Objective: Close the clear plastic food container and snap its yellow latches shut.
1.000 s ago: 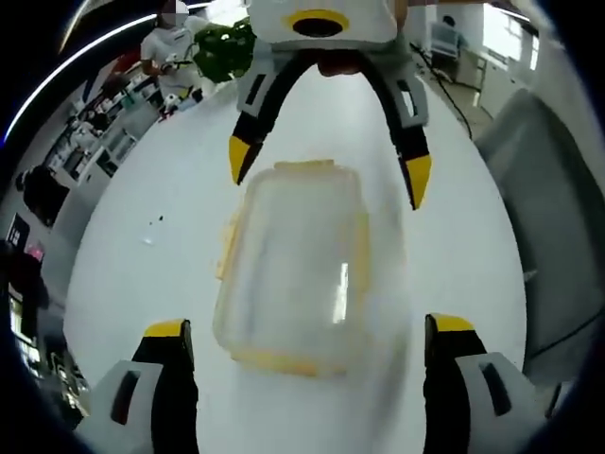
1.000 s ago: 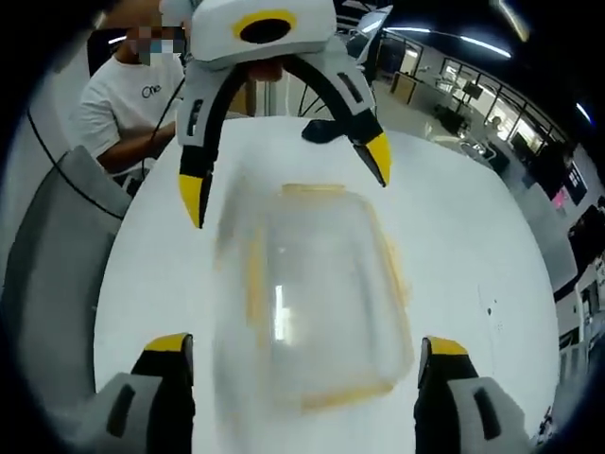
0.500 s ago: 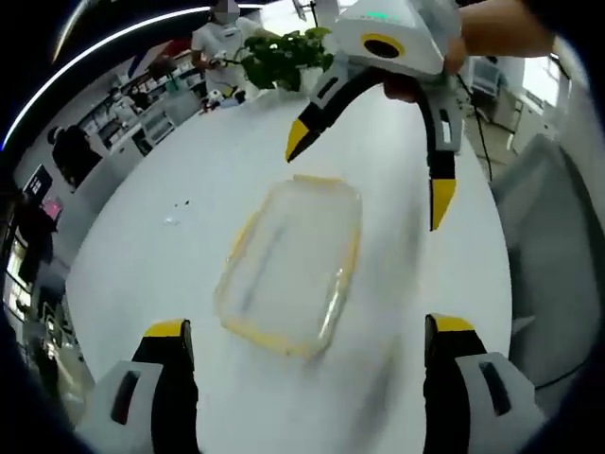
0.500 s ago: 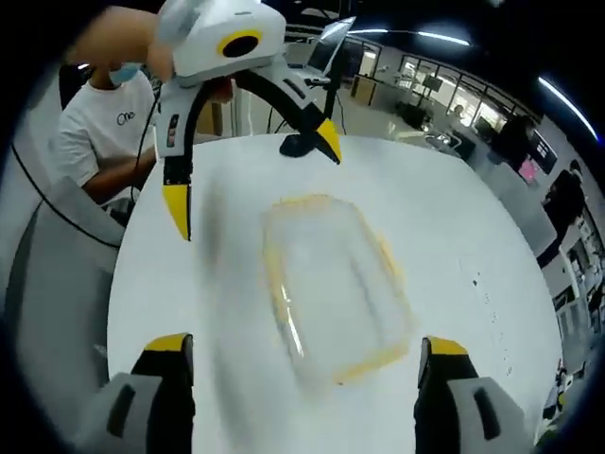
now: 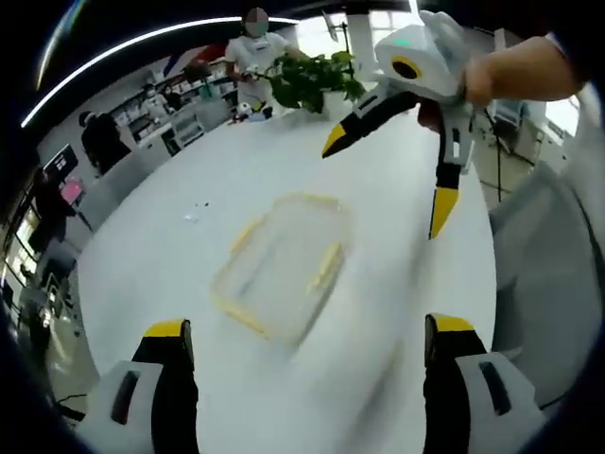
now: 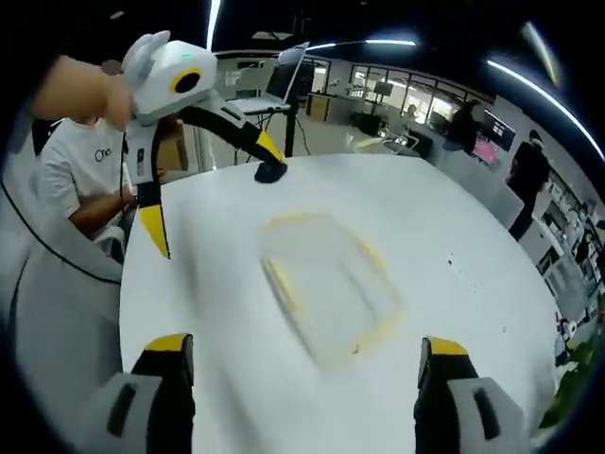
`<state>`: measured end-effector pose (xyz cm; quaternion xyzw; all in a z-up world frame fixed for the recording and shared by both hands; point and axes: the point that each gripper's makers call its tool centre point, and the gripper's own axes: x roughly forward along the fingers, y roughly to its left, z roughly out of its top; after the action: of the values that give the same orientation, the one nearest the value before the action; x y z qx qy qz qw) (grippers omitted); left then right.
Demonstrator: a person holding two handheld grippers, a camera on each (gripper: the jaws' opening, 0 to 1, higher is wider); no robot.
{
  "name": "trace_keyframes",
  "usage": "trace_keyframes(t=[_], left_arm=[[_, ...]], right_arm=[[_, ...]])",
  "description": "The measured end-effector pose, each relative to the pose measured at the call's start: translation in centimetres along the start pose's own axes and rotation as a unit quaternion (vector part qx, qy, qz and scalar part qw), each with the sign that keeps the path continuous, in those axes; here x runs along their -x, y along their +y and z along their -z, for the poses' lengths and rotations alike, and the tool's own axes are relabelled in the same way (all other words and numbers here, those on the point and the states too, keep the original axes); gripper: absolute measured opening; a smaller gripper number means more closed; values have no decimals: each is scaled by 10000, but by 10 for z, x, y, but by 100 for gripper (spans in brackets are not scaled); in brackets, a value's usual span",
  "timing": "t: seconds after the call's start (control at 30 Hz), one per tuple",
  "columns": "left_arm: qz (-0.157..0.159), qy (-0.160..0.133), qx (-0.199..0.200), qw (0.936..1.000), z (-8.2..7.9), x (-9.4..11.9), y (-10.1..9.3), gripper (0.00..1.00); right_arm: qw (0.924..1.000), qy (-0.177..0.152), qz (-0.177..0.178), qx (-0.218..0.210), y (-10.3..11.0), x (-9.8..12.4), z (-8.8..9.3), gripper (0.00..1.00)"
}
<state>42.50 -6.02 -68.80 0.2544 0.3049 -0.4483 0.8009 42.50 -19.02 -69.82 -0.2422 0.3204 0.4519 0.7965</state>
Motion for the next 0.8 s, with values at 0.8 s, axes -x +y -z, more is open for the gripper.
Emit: trace_keyframes(t=[0.8], left_arm=[[-589,-386,859,9938,43,63,-52,99]], right_arm=[[9951,-502,409,-747,52,66,35,99]])
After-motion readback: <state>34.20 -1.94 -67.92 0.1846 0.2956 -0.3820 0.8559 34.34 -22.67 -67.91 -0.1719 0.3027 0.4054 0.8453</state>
